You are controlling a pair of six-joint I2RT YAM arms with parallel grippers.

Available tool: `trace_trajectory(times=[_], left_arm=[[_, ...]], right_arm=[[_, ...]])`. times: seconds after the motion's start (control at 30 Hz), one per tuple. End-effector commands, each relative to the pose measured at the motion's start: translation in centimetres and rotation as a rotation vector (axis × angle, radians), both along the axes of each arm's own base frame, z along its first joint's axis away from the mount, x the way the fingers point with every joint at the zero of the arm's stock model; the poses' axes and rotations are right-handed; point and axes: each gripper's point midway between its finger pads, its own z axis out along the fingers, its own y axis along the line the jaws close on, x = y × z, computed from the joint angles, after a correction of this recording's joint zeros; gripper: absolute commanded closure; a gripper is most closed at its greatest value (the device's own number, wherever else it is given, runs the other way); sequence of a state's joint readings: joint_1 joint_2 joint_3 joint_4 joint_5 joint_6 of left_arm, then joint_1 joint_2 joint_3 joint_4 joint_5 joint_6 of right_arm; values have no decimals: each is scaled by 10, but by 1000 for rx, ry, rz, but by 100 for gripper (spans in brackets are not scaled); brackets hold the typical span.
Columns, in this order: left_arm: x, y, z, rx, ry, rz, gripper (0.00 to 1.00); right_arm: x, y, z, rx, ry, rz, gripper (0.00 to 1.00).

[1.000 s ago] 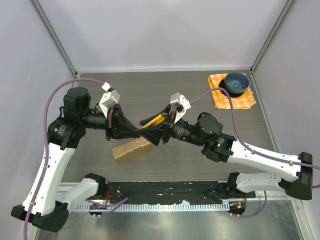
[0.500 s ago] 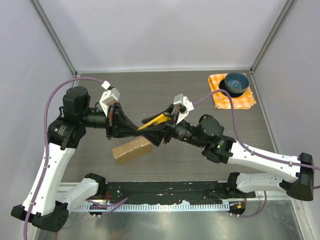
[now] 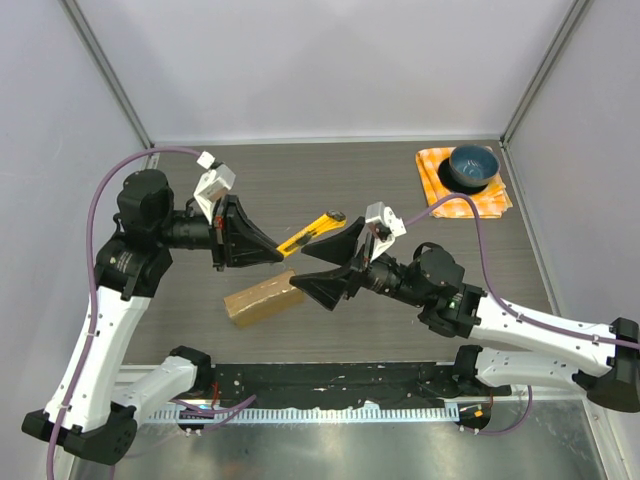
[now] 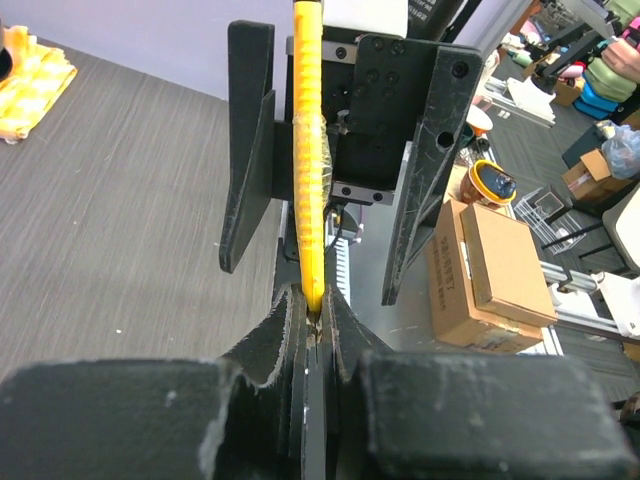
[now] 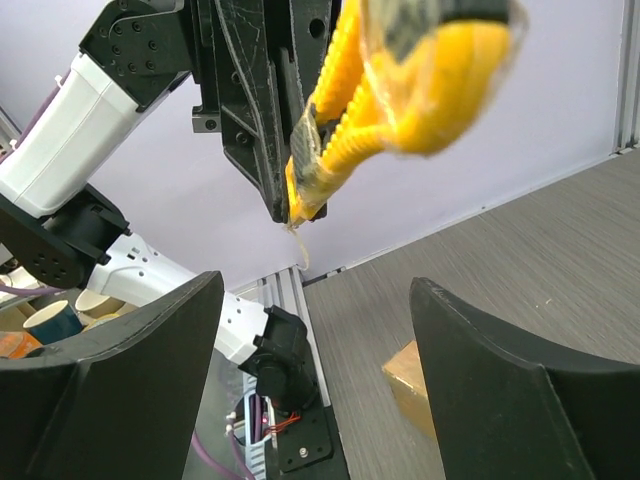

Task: Unpack the express box
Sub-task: Adjust the knife.

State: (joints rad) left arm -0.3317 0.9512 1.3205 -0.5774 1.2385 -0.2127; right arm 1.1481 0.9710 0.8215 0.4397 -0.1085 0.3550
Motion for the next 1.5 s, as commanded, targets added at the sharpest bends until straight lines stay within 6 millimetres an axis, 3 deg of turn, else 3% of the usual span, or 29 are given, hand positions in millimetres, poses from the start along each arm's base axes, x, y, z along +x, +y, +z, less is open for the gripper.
trace_trajectory(times=[0.0,0.3,0.67,1.07,1.1,1.2,1.4,1.43,1.47], left_arm=[[-13,0,14,-43,-28,-53,100],[-23,3,7,-38,-6,-91,100],[-25,4,0,-30,-1,-100,100],[-22,5,-8,-1,-17,-82,100],[-23,5,-9,3,-11,-81,100],[-21,5,-9,10,-15,-72,100],[-12,9,-15,70,-61,-6,100],[-9,10,-14,82,-93,7,98],[-6,12,-20,111,-83,30,78]], right_arm=[[0,-1,33,88,-58,2,19],[-4,2,61,140,-116,59,21],[3,12,75,166,-117,130,48],[-1,27,64,110,-97,197,69],[-1,27,64,109,-99,200,73],[0,31,60,91,-90,204,97],[7,32,43,44,-61,172,99],[9,31,43,33,-69,157,99],[13,30,40,20,-66,133,99]])
